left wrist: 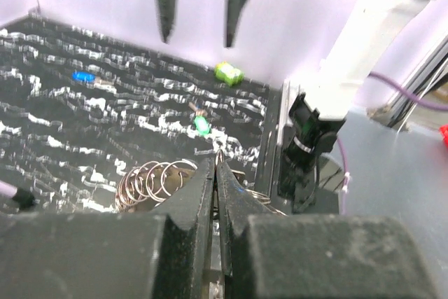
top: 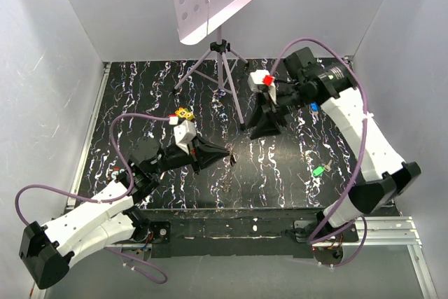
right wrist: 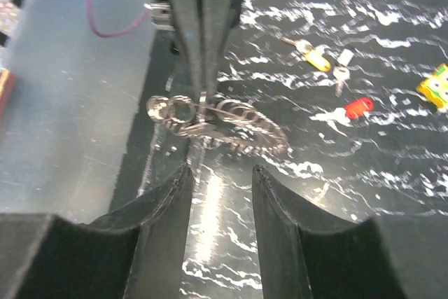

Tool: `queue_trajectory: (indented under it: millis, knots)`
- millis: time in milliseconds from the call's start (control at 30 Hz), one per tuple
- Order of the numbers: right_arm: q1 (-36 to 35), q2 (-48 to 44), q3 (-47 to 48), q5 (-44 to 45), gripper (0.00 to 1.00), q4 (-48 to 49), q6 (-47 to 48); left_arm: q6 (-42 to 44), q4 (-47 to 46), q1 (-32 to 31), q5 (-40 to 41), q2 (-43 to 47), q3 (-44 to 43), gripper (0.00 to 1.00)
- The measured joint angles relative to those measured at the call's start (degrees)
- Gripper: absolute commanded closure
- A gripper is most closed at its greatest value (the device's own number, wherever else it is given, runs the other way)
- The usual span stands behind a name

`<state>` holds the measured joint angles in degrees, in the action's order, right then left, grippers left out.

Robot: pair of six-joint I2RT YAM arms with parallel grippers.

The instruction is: Put the keys on the keyring

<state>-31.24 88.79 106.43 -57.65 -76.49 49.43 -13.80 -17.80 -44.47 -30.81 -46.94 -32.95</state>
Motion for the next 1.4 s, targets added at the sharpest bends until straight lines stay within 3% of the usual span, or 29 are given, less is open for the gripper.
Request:
queue_trajectory:
  millis: [167,467,867,1167,1400]
  knots:
    - [0.2,-5.7,-4.0,-9.3,0.53,-0.7,0.2,-5.9,-12.3,0.0,0.8,2.0,3.1,1.0]
    - [0.0,-4.3,-3.1,-20.2,0.55,-0.5,-3.1,-14.6,-28.8,0.0,2.8,-1.2,4.0,1.0]
    - [-1.6,-4.5,-5.8,-17.1,0.61,7.6,-16.0,-17.4,-32.2,0.0,4.1,-3.7,4.2,1.0]
    - [-3.4,-4.4,-6.6,-12.4,0.62,10.9,-19.9,-17.9,-32.4,0.0,5.0,-3.8,4.2,1.0]
    - [-4.5,-4.4,-6.6,-10.5,0.68,12.0,-21.0,-18.0,-32.4,0.0,5.6,-4.0,4.4,1.0]
